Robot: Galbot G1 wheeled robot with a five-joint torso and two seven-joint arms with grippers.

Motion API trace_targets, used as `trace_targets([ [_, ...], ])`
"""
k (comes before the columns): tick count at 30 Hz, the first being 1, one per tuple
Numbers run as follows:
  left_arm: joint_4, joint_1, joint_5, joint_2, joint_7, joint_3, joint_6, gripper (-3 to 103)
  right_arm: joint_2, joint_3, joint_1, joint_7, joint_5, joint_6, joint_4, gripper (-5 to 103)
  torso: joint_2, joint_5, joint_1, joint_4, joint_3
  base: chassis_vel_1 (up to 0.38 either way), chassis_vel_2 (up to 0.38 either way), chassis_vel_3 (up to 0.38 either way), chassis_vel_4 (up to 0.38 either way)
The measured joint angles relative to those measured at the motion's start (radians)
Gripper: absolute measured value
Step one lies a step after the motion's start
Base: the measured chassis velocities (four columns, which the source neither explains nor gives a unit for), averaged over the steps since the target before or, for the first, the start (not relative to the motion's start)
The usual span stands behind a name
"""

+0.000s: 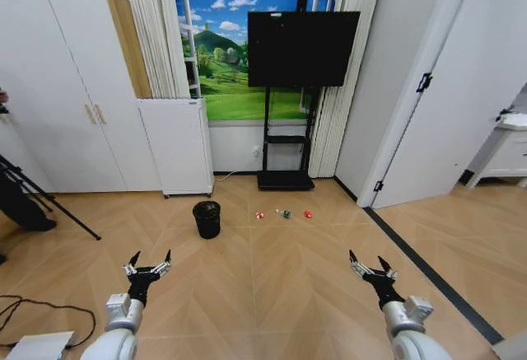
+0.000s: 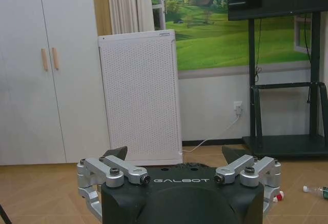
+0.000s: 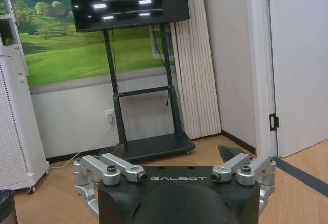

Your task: Pick up the trash bin and place the garbage on the floor into it.

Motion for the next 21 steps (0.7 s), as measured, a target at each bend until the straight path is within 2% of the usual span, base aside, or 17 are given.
trace_targets([
  [12,0.002,-0.002,0.004,-0.003,-0.001,0.005,0.01,100,-0.003,0.001,0.006,0.004,-0.019,-0.02,-0.012,100,0.0,0.0,0.0,0.0,0.0,0.0,0.0,0.0,0.0],
  [21,-0.003,0.019,0.025,-0.019,-0.001,0.006,-0.001,100,-0.003,-0.001,0.007,-0.006,-0.032,-0.005,-0.038,100,0.0,0.0,0.0,0.0,0.0,-0.004,0.003,0.006,-0.006],
])
